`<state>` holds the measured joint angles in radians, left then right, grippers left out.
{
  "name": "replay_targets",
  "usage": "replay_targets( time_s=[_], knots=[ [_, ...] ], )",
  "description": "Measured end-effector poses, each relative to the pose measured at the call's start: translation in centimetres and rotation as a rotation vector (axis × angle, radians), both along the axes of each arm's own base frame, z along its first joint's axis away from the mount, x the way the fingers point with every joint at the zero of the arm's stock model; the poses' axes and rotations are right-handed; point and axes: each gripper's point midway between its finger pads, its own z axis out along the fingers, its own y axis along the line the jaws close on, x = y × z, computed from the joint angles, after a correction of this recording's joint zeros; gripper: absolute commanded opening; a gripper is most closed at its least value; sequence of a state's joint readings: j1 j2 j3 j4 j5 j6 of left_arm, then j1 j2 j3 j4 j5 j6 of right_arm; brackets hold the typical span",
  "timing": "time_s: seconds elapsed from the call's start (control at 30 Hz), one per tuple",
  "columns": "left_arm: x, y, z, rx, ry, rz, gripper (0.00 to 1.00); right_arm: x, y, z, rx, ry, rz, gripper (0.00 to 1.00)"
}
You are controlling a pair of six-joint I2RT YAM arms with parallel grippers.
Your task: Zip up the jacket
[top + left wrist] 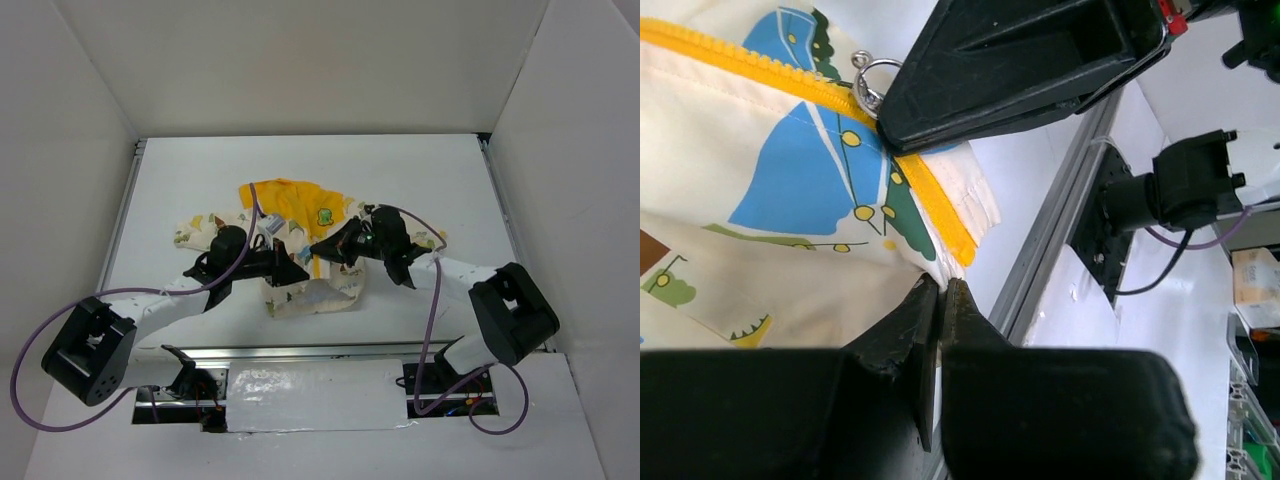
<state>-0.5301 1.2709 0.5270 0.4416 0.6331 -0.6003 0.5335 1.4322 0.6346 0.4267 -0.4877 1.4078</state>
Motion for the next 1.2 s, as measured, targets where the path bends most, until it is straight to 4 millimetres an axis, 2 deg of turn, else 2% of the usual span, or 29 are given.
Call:
replay_targets(
  time_s=[0.13,0.23,0.33,0.43,0.5,0.63,0.83,1.0,1.07,1.17,1.2],
  knots=[
    [0.9,0.2,0.0,0.010,-0.020,0.047,0.00,1.6,0.8,0.4,-0.024,0.005,0.027,0.00],
    [1.6,0.5,0.9,0.003,-0.065,0.103,0.00,3.7,1.5,0.9,-0.038,0.008,0.046,0.00],
    [1.0,0.7,1.5,0.001,-0.093,0.122,0.00,7.6,1.3,1.5,-0.035,0.004,0.015,0.00],
    [-0.1,0.6,1.3,0.021,-0.082,0.122,0.00,12.7,0.0,1.9,-0.026,0.005,-0.049,0.00],
    [-1.2,0.6,0.9,0.036,-0.066,0.107,0.00,16.6,-1.8,1.9,-0.027,-0.001,-0.120,0.00],
    [-2.6,1.0,0.0,0.060,-0.042,0.101,0.00,21.1,-5.2,2.3,-0.050,0.017,-0.223,0.00],
    [-0.3,2.2,1.7,0.063,-0.124,0.257,0.00,23.6,-7.7,4.1,-0.088,0.096,-0.217,0.00],
    [1.5,2.7,3.3,0.060,-0.170,0.350,0.00,24.3,-12.3,6.3,-0.132,0.112,-0.240,0.00],
    [1.7,2.4,3.2,0.070,-0.165,0.349,0.00,25.3,-14.7,7.1,-0.161,0.069,-0.280,0.00],
    [3.0,1.3,3.8,0.083,-0.160,0.352,0.00,25.4,-17.4,7.4,-0.214,0.049,-0.319,0.00],
    [3.4,0.9,4.0,0.090,-0.154,0.350,0.09,25.5,-18.0,7.5,-0.236,0.034,-0.331,0.00]
  ],
)
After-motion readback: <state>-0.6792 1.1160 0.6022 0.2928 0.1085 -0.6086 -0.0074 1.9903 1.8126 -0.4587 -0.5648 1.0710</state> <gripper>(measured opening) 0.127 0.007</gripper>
